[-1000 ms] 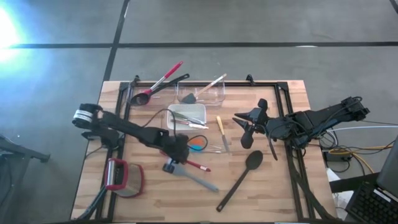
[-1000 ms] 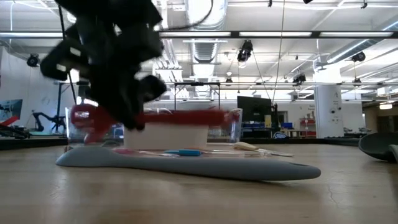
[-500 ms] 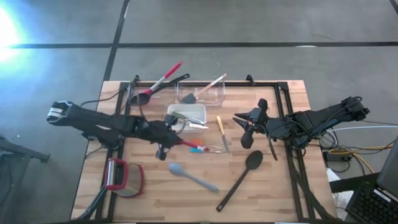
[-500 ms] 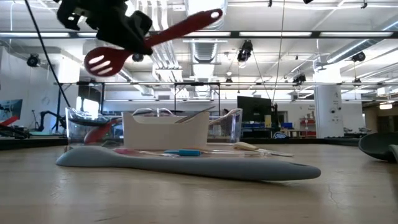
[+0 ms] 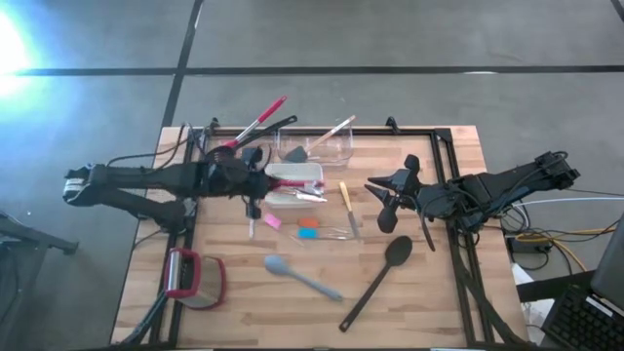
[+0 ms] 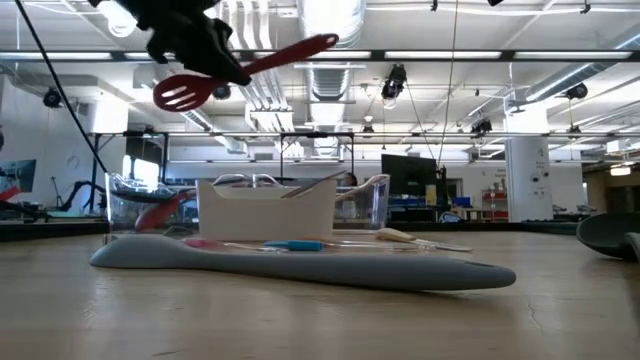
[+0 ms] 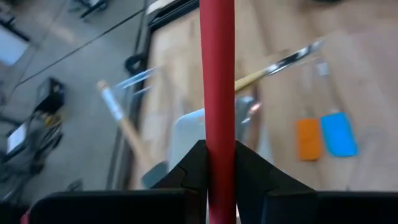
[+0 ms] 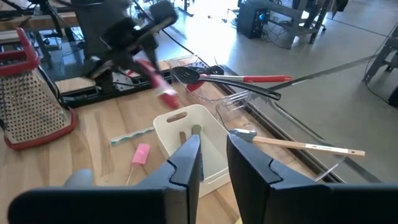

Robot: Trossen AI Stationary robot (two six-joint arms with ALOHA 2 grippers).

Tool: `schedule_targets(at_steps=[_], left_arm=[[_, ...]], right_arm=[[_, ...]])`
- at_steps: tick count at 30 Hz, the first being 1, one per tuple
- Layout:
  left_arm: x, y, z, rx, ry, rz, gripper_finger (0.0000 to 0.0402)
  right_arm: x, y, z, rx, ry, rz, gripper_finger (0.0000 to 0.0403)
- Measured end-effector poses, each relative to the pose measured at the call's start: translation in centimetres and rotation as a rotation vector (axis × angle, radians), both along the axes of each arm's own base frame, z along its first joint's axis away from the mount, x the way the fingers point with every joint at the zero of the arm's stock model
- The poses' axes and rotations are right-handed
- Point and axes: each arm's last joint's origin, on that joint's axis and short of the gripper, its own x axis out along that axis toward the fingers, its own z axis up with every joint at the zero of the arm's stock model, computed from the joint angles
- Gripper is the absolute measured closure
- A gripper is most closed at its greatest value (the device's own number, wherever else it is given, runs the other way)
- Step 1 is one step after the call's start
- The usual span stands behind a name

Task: Pick & Place Kitchen Items
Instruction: Put the red slotted serving spoon into the left transparent bin

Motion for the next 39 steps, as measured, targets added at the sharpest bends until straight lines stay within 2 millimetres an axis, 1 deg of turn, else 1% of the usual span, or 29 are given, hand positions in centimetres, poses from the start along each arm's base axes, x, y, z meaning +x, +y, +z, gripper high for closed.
schedule_targets(at_steps=[7,14,17,21,25,32,39], left_arm=[[-0.9,4.8,0.2,0.03,-0.004,0.181,0.0352],[-2.7,10.0,0.6,-0.07,-0.149,0.227,0.0352],[-3.5,12.2,-0.3,-0.127,-0.218,0.266,0.0352],[-4.1,14.4,-2.3,-0.171,-0.24,0.332,0.0352],[-4.9,15.6,-4.5,-0.198,-0.201,0.398,0.0352],[-6.7,16.8,-6.8,-0.222,-0.153,0.51,0.0352],[-7.4,17.8,-8.7,-0.259,-0.094,0.614,0.0352]], right_arm=[[0.0,0.0,0.0,0.0,0.0,0.0,0.0339],[0.0,0.0,0.0,-0.004,0.003,0.002,0.0329],[0.0,0.0,0.0,-0.009,0.005,0.003,0.0324],[0.0,0.0,0.0,-0.019,0.011,0.007,0.032],[0.0,0.0,0.0,-0.019,0.011,0.007,0.0318],[0.0,0.0,0.0,-0.027,0.015,0.009,0.0331],[0.0,0.0,0.0,-0.029,0.016,0.01,0.0339]])
